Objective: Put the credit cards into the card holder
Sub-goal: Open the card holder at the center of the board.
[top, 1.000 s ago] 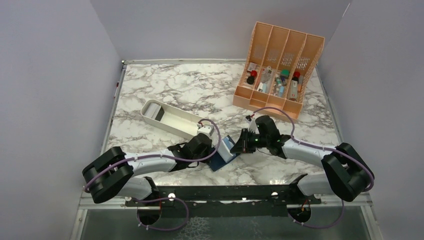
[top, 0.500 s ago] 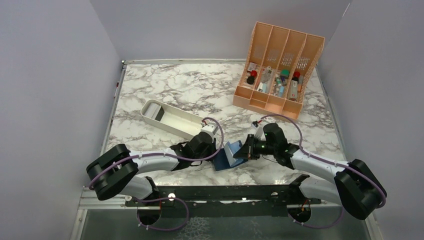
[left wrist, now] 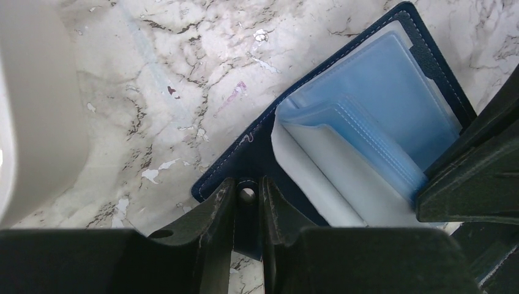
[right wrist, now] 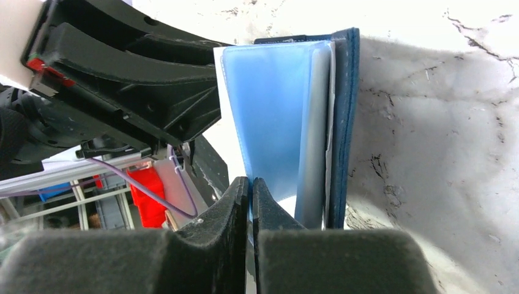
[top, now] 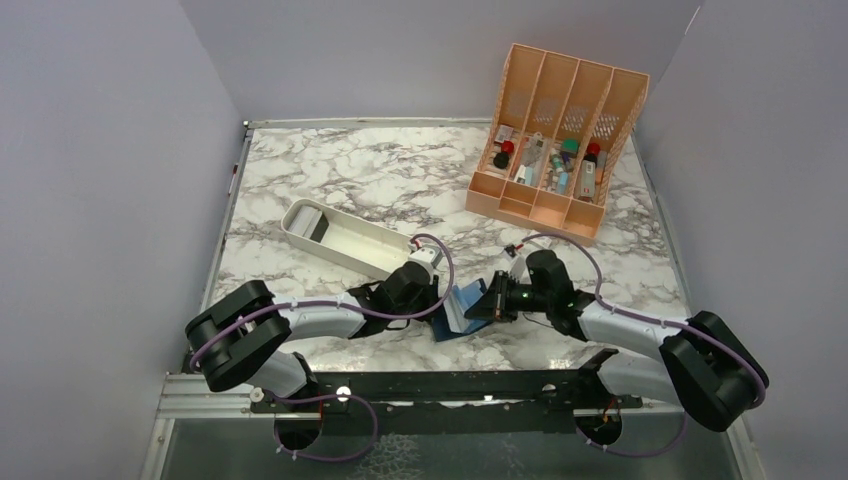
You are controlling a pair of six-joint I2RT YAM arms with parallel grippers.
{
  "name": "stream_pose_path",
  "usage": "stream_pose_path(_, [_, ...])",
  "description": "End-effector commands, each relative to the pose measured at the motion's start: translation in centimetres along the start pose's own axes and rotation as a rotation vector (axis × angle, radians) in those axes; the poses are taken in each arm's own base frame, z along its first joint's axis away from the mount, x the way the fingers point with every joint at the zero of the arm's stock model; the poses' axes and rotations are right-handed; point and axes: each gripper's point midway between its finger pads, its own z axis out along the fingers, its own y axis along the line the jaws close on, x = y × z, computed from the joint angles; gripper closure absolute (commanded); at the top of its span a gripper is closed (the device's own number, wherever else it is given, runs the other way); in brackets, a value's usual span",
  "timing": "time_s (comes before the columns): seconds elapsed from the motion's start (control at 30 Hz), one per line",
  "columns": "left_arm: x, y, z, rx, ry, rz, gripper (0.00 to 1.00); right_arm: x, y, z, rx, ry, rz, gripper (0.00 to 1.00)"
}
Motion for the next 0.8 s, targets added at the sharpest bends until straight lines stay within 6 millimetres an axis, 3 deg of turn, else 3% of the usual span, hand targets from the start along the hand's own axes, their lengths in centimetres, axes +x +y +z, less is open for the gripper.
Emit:
stream_pose_path(0.0, [-0.82, -0.97, 0.00, 0.035, -0.027, -0.007, 0.77, 0.53, 0.57, 0.25, -0.046, 0.023, 0.016, 0.92])
stream_pose_path(0.6, [-0.55, -0.94, 0.32, 0.037, -0.020, -0.005, 0.77, 0.73, 0.05, 0.42, -0.037, 0.023, 0.031, 0.84])
stream_pose_path(0.77, [-0.80, -0.97, 0.06, 0.039, -0.030, -0.003, 0.76, 0.70, -0.30, 0.62, -0.024, 0.024, 0.035, 0.94])
